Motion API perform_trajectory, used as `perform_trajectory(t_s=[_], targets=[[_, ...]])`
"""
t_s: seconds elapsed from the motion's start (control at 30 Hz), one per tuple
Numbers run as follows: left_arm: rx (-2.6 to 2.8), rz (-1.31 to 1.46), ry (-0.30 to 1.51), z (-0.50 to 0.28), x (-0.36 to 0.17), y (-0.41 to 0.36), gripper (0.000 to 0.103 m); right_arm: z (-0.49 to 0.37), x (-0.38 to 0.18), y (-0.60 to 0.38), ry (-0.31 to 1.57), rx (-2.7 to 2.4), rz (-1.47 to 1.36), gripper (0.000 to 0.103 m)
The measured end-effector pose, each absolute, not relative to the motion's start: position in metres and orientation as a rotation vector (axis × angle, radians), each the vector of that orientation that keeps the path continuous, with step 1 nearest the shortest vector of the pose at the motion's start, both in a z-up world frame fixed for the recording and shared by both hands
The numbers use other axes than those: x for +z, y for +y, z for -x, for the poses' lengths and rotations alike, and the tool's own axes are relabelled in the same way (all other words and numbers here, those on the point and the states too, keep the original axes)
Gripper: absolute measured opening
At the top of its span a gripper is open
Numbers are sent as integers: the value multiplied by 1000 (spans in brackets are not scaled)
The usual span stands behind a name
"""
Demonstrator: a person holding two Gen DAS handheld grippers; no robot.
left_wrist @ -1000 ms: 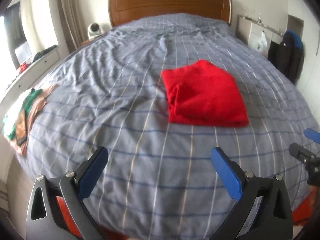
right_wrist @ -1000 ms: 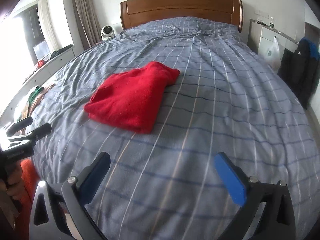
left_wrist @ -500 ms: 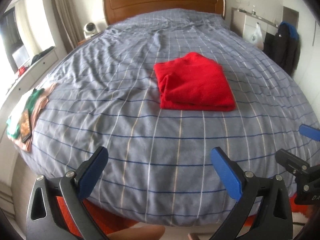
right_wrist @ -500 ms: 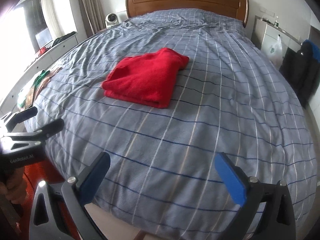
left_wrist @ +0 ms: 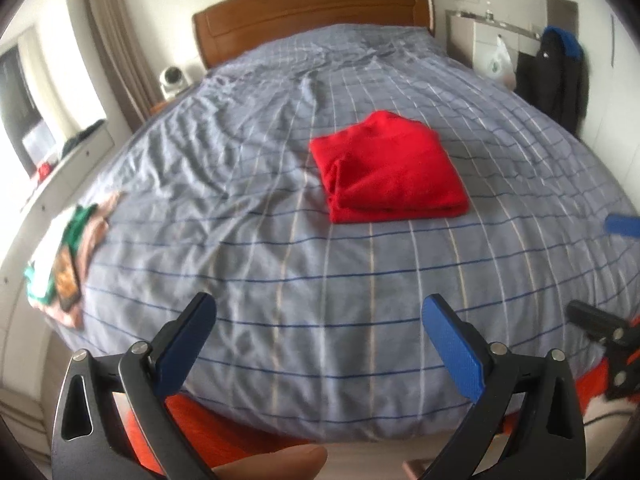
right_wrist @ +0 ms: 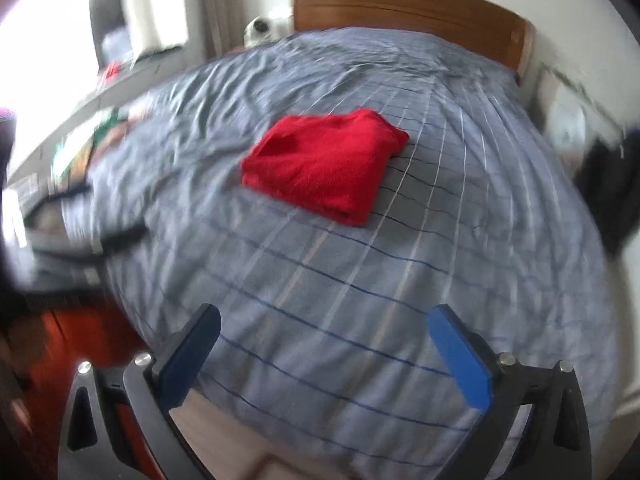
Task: Fold small clothes
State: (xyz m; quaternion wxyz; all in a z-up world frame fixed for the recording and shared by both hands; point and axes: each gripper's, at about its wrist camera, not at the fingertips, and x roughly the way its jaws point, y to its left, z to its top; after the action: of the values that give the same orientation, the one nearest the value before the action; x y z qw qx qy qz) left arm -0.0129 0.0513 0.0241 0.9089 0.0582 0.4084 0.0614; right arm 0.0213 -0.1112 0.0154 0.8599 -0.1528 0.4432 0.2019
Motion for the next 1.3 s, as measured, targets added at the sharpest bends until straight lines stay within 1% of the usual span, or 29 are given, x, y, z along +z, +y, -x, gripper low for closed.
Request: perform_trajectory(t_s=[0.1,0.27,0.4,0.47,0.6,0.73,1.3], targets=[[118,-100,844,18,30,52,103,-17,22,-119,943,428,337,102],[104,-50,855,22,37,43,103,-7,31,-133,942,415,133,102],[91,-50,849,23,40,34,103,2,29,-137,891,317,25,102],[83,-47,855,22,38,32,103,2,25,-138,904,304,3,102],[92,-38,863,20,34,31,103,-2,21,-140,914,257,67,102],[99,-31,883,19,28,31,103,-5,22,-142,914,252,48,102],[117,-22,913,16,14,33,103,-13,29,-117,897,263,137,102]])
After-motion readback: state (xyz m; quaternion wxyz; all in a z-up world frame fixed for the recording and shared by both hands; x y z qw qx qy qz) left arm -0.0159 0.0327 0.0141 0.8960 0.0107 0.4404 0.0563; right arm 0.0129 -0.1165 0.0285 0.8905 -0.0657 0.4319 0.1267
